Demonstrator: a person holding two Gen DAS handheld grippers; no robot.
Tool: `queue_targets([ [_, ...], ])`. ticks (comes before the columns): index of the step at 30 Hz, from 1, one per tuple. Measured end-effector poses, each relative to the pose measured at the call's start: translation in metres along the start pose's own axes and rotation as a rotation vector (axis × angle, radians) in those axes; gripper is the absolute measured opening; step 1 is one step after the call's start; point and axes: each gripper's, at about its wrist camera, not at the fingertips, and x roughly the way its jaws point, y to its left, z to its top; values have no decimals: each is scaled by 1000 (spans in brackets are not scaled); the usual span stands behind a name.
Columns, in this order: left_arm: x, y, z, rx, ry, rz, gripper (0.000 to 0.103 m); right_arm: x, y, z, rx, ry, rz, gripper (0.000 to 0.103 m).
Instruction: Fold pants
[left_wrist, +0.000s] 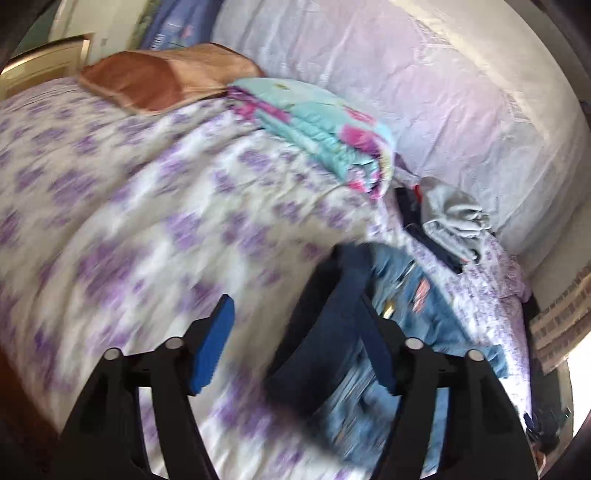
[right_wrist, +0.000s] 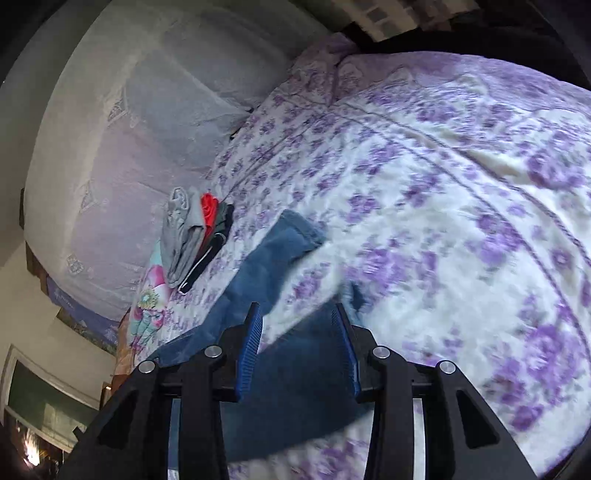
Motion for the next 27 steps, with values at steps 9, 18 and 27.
queue_targets([
  [9, 116, -19, 41, -40, 181, -104, 69, 134, 72, 83, -33, 140, -66, 40],
  [18, 146, 14, 27, -156, 225, -272, 78, 209, 68, 123, -125, 212, -423, 60],
  [27, 148, 1, 24, -62, 215, -263, 89, 222, 69, 103, -236, 253, -436, 15],
])
